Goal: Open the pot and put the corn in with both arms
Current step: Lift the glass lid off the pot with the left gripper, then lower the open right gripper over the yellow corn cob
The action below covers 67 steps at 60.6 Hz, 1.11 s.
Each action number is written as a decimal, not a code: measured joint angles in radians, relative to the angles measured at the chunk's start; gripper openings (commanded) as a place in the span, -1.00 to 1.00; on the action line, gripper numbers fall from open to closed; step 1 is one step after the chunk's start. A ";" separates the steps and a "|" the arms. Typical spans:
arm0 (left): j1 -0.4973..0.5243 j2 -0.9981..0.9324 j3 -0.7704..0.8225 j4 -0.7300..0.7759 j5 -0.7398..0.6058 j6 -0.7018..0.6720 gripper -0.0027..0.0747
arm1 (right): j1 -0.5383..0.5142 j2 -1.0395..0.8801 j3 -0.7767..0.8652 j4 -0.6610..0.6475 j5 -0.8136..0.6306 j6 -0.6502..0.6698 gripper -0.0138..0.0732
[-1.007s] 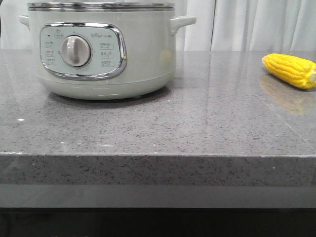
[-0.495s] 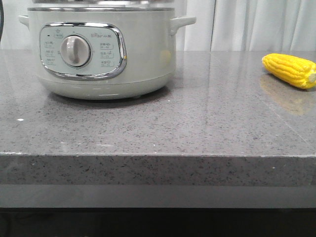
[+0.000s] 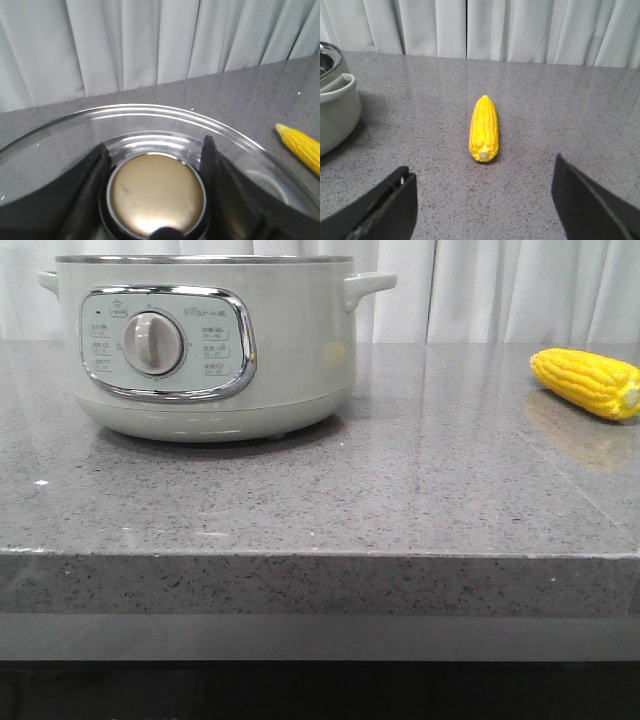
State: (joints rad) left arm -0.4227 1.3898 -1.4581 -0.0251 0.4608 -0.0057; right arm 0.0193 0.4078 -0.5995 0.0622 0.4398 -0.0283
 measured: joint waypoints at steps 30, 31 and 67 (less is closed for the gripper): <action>0.234 -0.353 0.268 0.013 0.152 0.000 -0.21 | 0.000 0.000 0.000 0.000 0.000 0.000 0.63; 0.239 -0.364 0.279 0.013 0.152 0.000 -0.21 | 0.000 0.000 0.000 0.000 0.000 0.000 0.63; 0.315 -0.691 0.541 0.013 0.154 0.000 -0.21 | 0.000 0.000 0.000 0.000 0.000 0.000 0.63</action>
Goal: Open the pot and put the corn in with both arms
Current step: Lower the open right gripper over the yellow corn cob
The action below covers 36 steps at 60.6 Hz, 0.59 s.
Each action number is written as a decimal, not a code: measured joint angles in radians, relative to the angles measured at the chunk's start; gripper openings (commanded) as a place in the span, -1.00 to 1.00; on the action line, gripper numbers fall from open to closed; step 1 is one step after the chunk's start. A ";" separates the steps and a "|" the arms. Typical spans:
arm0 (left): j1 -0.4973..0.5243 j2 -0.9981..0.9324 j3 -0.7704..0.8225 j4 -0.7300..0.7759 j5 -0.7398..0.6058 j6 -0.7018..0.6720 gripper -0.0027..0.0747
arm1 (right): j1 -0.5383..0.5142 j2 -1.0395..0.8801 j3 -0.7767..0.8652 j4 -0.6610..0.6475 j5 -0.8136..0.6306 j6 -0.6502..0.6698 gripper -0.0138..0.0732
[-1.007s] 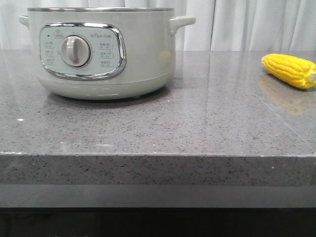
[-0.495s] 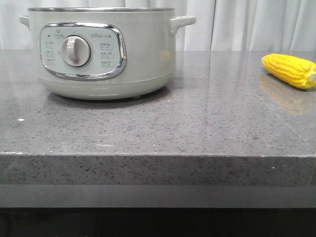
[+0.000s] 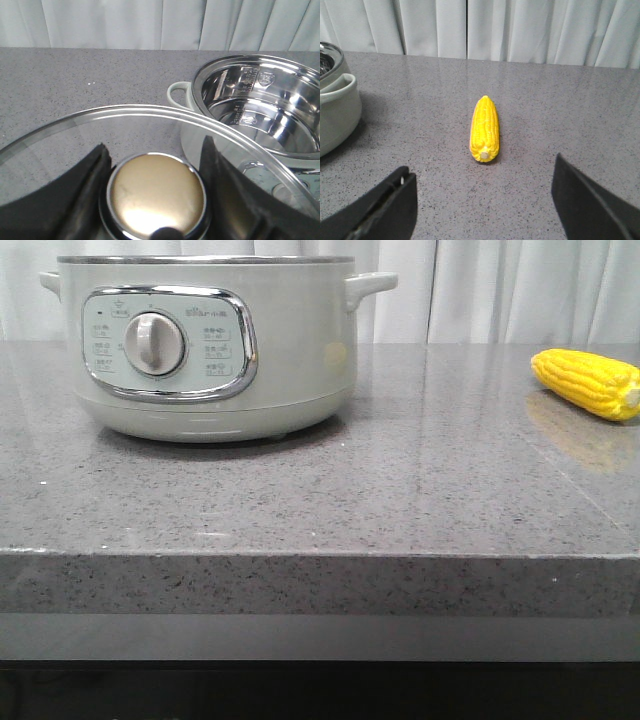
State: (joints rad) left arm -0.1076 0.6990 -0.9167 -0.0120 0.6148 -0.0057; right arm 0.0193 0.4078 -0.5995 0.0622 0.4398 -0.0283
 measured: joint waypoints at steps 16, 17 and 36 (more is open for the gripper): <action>0.000 0.000 0.003 0.000 0.000 0.000 -0.21 | 0.000 0.004 0.000 0.000 -0.017 0.000 0.63; 0.000 0.000 0.004 0.000 0.000 0.000 -0.21 | 0.000 0.007 0.000 0.000 -0.020 0.000 0.63; 0.000 0.000 0.005 0.000 0.000 0.000 -0.21 | 0.000 0.237 -0.188 0.000 0.125 0.000 0.63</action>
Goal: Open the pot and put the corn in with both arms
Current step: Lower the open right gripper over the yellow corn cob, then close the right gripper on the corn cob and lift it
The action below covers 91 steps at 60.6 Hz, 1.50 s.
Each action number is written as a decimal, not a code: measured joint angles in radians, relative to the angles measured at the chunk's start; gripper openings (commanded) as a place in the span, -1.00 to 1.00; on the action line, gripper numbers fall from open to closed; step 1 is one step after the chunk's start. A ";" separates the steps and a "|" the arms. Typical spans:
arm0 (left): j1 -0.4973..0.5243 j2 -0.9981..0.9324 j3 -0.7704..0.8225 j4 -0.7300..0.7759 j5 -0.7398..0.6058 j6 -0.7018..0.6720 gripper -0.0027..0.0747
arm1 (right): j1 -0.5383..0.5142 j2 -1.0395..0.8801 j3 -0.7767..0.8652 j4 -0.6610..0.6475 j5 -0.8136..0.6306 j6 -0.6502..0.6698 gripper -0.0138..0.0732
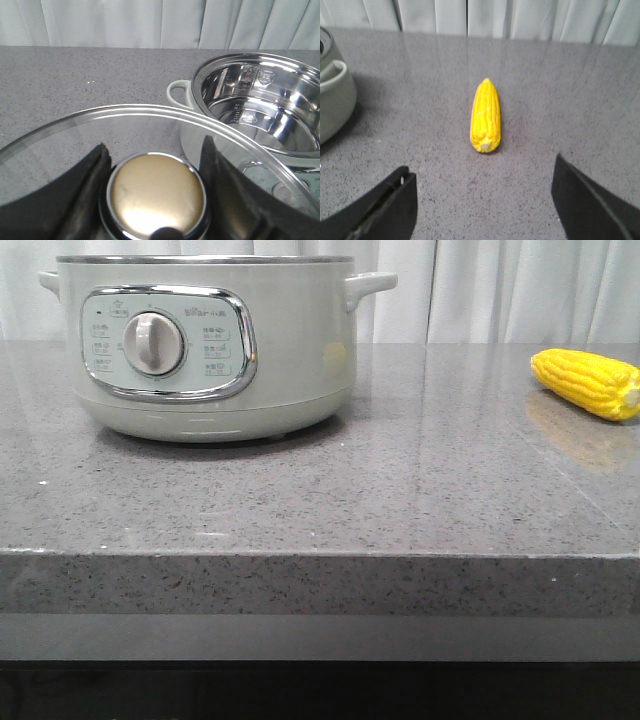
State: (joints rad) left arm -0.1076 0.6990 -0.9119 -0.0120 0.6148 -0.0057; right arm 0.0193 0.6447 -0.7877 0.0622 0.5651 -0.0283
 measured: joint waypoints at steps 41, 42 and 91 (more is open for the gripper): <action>0.000 0.000 0.002 0.000 0.000 0.000 -0.21 | 0.000 0.809 -0.608 0.000 0.299 0.000 0.65; 0.000 0.000 0.002 0.000 0.000 0.000 -0.21 | 0.000 0.823 -0.619 0.000 0.304 0.000 0.65; 0.000 0.000 0.004 0.000 0.000 0.000 -0.21 | 0.000 1.299 -0.937 -0.051 0.414 0.000 0.65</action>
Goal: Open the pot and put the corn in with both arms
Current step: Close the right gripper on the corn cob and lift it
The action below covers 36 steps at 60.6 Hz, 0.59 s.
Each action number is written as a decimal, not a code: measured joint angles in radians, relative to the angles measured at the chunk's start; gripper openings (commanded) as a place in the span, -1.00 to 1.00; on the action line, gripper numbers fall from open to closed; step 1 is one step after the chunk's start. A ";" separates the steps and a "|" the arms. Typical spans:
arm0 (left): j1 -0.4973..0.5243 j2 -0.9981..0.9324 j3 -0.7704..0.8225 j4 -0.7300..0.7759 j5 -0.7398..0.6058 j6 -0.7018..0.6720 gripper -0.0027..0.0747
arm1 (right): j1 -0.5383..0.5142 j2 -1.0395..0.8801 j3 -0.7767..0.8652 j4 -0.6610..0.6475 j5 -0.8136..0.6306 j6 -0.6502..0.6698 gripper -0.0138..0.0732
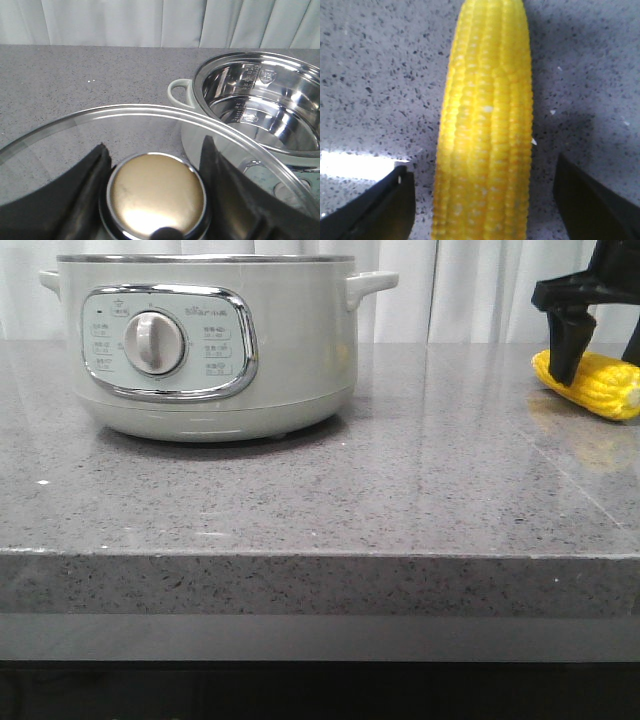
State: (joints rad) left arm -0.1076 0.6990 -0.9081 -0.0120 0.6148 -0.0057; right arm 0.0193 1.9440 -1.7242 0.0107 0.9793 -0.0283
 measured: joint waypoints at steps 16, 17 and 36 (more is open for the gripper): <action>0.000 0.000 0.000 0.000 0.000 0.000 -0.21 | 0.000 0.025 0.000 0.000 0.000 0.000 0.65; 0.000 0.000 0.000 0.000 0.000 0.000 -0.21 | 0.000 0.025 0.000 0.000 0.000 0.000 0.65; 0.000 0.000 0.000 0.000 0.000 0.000 -0.21 | 0.000 0.025 0.000 0.000 0.037 0.000 0.65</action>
State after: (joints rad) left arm -0.1076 0.6990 -0.9081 -0.0120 0.6148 -0.0057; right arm 0.0193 1.9690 -1.7242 0.0107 1.0160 -0.0283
